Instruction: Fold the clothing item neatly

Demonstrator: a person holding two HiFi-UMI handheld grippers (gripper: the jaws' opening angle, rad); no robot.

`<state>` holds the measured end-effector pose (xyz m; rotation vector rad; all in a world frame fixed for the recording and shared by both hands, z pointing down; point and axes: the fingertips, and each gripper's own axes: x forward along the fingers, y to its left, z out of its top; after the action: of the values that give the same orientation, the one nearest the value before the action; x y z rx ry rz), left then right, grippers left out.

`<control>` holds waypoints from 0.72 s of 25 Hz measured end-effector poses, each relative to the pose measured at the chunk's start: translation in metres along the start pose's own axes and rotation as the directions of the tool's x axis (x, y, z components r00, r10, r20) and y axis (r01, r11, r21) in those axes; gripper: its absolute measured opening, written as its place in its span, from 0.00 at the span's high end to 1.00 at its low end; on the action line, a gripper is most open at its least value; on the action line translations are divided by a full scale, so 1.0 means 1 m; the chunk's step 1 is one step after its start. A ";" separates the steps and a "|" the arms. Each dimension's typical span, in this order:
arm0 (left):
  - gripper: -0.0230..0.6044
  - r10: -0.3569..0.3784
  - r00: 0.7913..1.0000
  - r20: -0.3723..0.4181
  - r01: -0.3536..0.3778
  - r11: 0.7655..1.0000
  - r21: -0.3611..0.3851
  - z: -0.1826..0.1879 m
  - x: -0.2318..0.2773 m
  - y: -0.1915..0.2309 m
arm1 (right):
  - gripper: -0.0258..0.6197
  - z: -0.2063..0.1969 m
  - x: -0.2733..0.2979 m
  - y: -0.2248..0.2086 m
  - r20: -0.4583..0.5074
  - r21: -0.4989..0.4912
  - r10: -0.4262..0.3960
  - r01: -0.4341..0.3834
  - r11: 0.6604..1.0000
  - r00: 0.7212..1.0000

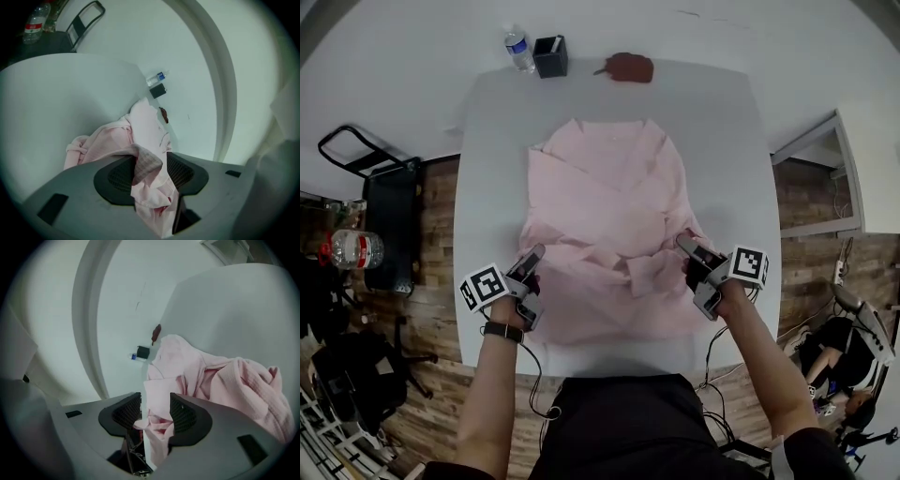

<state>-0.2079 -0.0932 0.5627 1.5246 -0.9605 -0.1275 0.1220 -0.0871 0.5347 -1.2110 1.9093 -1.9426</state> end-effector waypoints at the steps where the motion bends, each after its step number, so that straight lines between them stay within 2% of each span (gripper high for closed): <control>1: 0.67 0.009 1.000 -0.008 -0.009 1.000 -0.003 -0.001 0.000 0.001 | 0.69 -0.002 -0.003 0.001 -0.033 -0.005 0.000 0.000 1.000 0.999; 3: 0.67 0.017 0.999 -0.041 -0.015 0.999 0.047 -0.007 -0.001 -0.003 | 0.69 -0.036 -0.008 -0.001 -0.172 -0.062 -0.021 0.011 0.998 0.985; 4: 0.67 0.019 0.998 -0.059 -0.013 0.996 0.089 -0.010 -0.001 -0.006 | 0.69 -0.065 -0.008 -0.003 -0.263 -0.077 -0.022 0.002 0.997 0.964; 6: 0.67 0.029 0.996 -0.090 -0.013 0.985 0.174 -0.018 -0.001 -0.006 | 0.69 -0.129 -0.004 -0.007 -0.422 -0.058 -0.001 -0.025 0.998 0.906; 8: 0.67 0.060 0.992 -0.111 -0.033 0.973 0.229 -0.024 -0.001 -0.002 | 0.69 -0.173 0.008 -0.014 -0.502 -0.035 0.020 -0.043 0.998 0.865; 10: 0.67 0.064 0.992 -0.113 -0.038 0.976 0.213 -0.025 -0.002 0.000 | 0.69 -0.193 0.035 -0.008 -0.521 -0.001 0.063 -0.074 0.997 0.851; 12: 0.67 0.039 0.993 -0.116 -0.019 0.985 0.169 -0.025 -0.003 -0.003 | 0.69 -0.198 0.070 0.001 -0.515 0.015 0.081 -0.086 0.996 0.853; 14: 0.67 0.023 0.990 -0.140 -0.001 0.988 0.155 -0.029 -0.005 -0.006 | 0.69 -0.193 0.101 0.008 -0.489 0.015 0.070 -0.072 0.997 0.870; 18: 0.66 -0.018 0.988 -0.154 0.034 0.994 0.104 -0.026 -0.018 -0.009 | 0.69 -0.146 0.138 0.025 -0.339 0.033 0.064 -0.056 0.998 0.939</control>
<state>-0.1995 -0.0631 0.5527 1.6201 -0.8368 0.0224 -0.0711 -0.0658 0.5918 -0.8399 2.0423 -2.2527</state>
